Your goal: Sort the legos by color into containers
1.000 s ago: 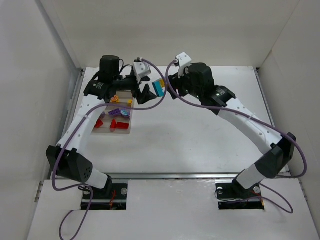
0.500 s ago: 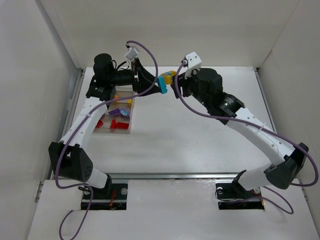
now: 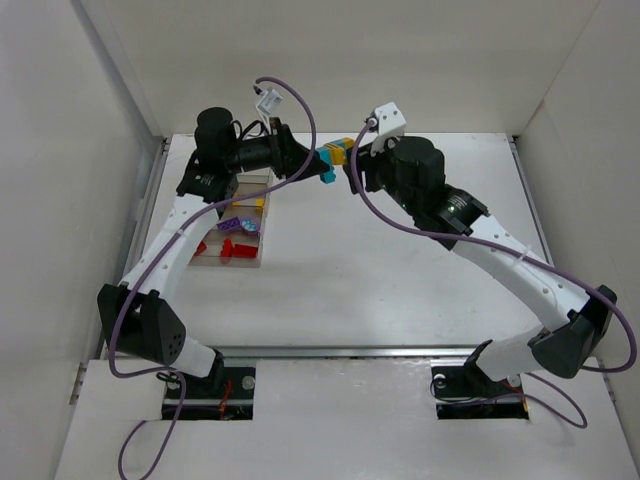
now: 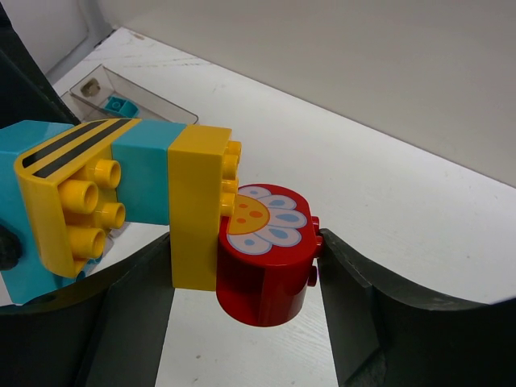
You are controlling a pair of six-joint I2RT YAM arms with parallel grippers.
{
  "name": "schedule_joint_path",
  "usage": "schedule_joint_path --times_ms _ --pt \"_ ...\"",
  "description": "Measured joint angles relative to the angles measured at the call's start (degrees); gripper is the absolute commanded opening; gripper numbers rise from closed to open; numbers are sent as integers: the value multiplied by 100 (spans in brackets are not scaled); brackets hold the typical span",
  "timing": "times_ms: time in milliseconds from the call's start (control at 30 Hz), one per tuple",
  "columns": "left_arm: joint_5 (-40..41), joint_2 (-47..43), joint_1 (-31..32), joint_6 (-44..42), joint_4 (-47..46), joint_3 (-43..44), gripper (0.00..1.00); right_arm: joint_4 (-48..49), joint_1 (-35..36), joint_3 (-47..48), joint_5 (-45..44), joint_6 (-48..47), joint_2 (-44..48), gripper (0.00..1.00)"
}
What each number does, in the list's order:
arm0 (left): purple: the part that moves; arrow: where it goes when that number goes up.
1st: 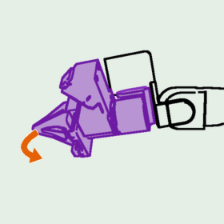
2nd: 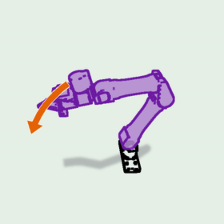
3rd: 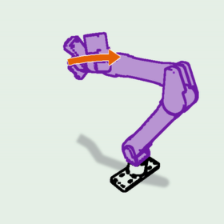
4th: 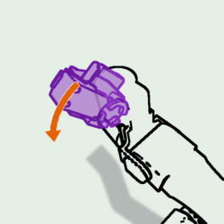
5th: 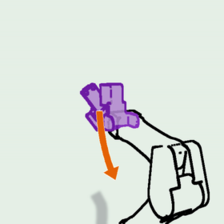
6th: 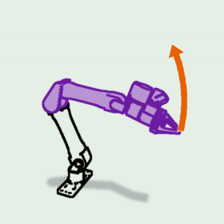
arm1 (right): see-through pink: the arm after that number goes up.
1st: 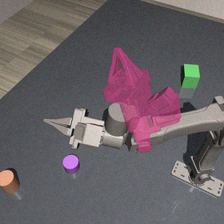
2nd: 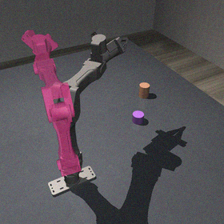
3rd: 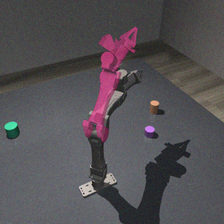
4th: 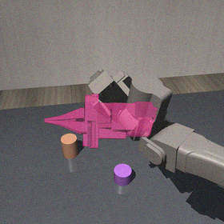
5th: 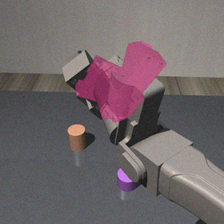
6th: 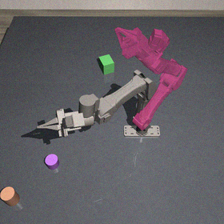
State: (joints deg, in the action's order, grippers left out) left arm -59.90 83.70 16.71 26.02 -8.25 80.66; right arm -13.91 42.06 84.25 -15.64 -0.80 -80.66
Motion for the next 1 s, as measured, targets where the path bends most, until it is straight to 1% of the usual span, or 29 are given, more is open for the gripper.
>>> schedule_joint_path --times_ms 67,100,200,233,333,800,900,1000 --pt "57 0 22 -2 52 0 54 35 0 0 0 20 0 0" --pt "72 0 24 -4 61 0 46 46 0 0 -2 22 0 0" --pt "81 0 63 7 81 11 29 46 0 -13 -13 20 -11 0" --pt "92 0 83 9 87 13 17 48 0 -37 -44 20 -15 0" --pt "127 0 94 -17 197 33 0 66 0 -74 -70 26 -24 0" --pt "166 0 48 -601 964 138 0 306 17 -468 -275 227 7 0" --pt "186 0 44 -739 1075 138 0 328 -72 -540 -210 352 9 0" --pt "195 -11 -68 -857 1176 138 0 295 -400 -614 -328 461 33 0"
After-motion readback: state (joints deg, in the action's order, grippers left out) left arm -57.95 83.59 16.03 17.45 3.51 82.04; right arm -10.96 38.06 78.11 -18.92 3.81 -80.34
